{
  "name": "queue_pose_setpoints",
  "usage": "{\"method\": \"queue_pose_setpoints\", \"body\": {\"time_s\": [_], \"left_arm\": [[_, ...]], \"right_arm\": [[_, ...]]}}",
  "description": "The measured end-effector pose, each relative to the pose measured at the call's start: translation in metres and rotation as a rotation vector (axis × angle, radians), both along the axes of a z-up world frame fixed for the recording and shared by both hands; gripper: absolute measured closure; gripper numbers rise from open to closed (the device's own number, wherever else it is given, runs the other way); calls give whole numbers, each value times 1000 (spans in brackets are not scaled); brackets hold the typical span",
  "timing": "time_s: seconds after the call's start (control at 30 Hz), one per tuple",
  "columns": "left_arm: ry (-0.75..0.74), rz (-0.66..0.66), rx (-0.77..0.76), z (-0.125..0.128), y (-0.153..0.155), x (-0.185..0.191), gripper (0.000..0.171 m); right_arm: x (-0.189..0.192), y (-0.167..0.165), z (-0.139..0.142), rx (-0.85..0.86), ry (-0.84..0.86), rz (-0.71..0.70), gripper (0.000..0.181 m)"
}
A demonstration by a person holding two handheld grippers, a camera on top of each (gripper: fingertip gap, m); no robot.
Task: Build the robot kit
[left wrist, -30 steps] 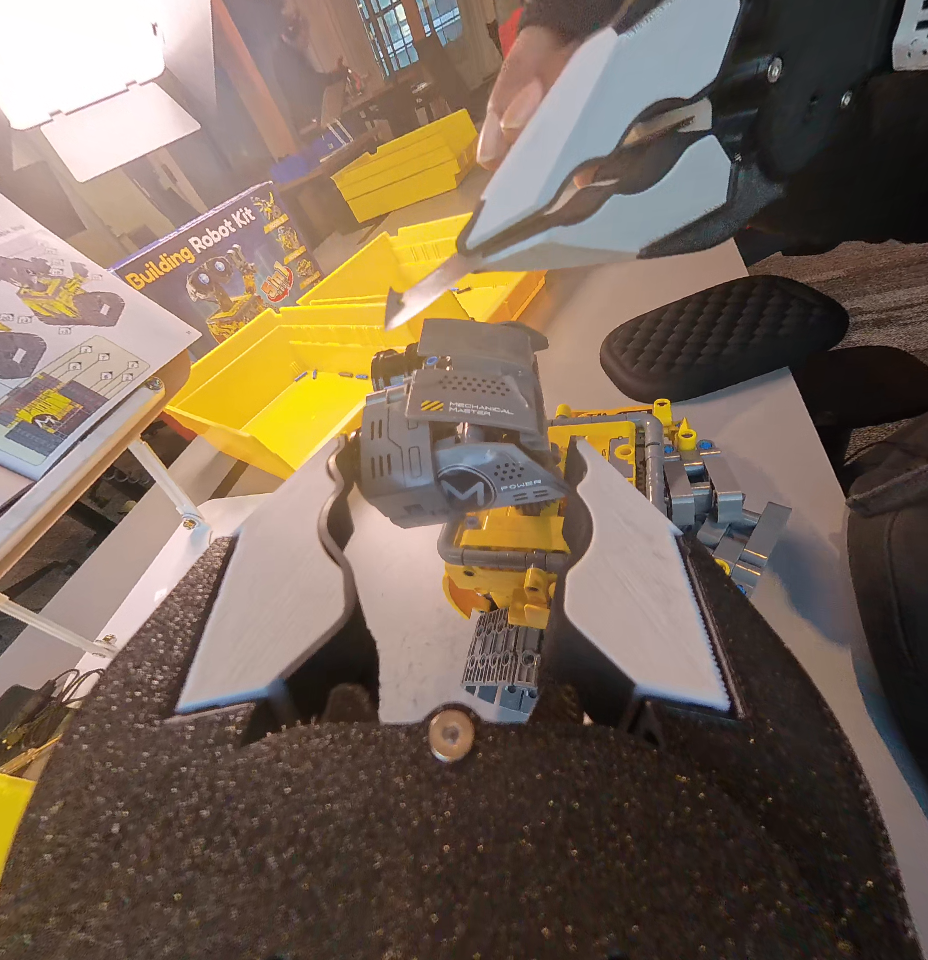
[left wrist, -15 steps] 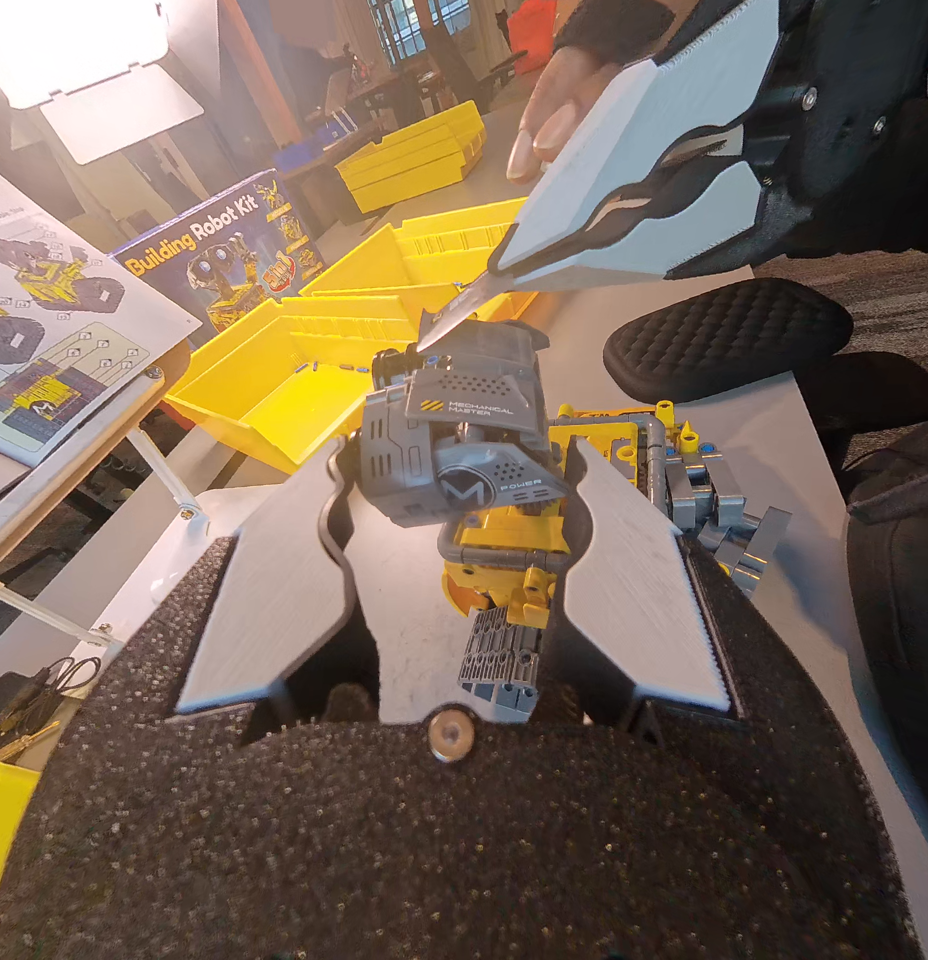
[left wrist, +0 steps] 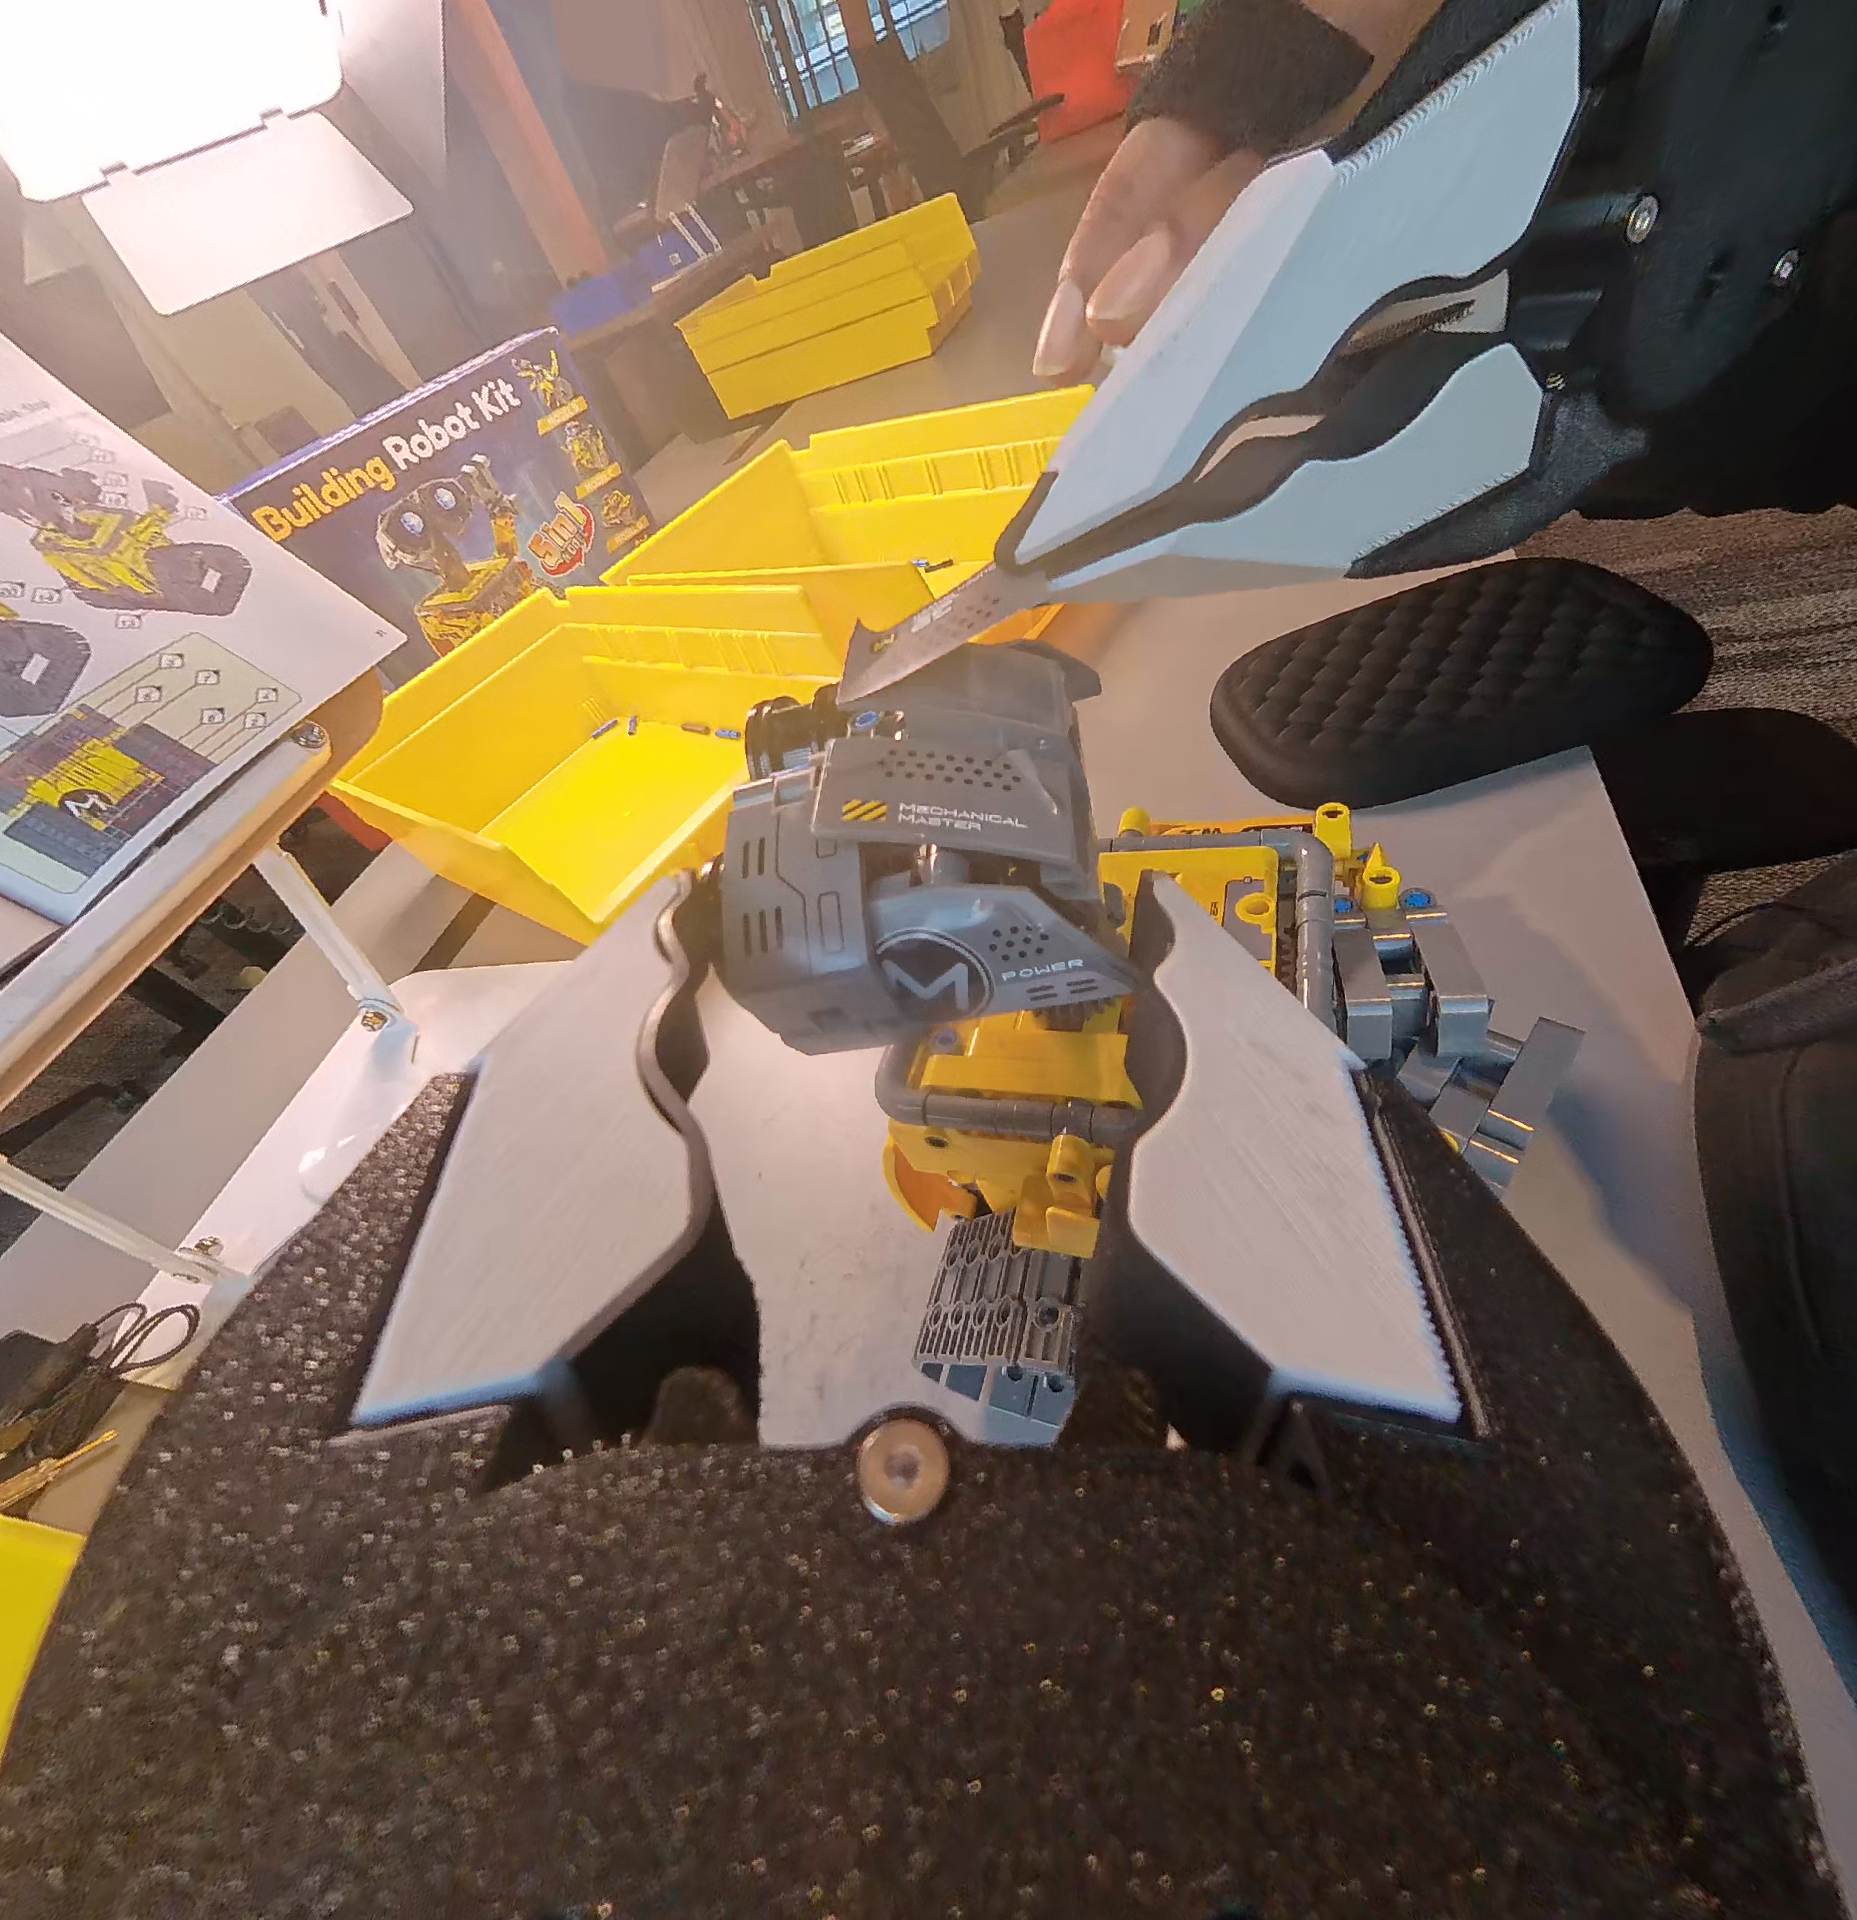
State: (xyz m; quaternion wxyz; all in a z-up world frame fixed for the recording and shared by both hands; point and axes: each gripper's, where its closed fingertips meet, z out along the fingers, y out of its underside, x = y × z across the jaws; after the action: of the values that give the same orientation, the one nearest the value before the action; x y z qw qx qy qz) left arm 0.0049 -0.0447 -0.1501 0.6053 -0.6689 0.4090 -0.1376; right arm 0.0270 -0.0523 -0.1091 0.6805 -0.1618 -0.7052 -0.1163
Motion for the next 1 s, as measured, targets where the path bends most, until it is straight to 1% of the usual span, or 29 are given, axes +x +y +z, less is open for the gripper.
{"method": "queue_pose_setpoints", "body": {"time_s": [1.0], "left_arm": [[-5,14,-11,0,1,-1,91]], "right_arm": [[0,1,-5,-19,-16,-11,181]]}}
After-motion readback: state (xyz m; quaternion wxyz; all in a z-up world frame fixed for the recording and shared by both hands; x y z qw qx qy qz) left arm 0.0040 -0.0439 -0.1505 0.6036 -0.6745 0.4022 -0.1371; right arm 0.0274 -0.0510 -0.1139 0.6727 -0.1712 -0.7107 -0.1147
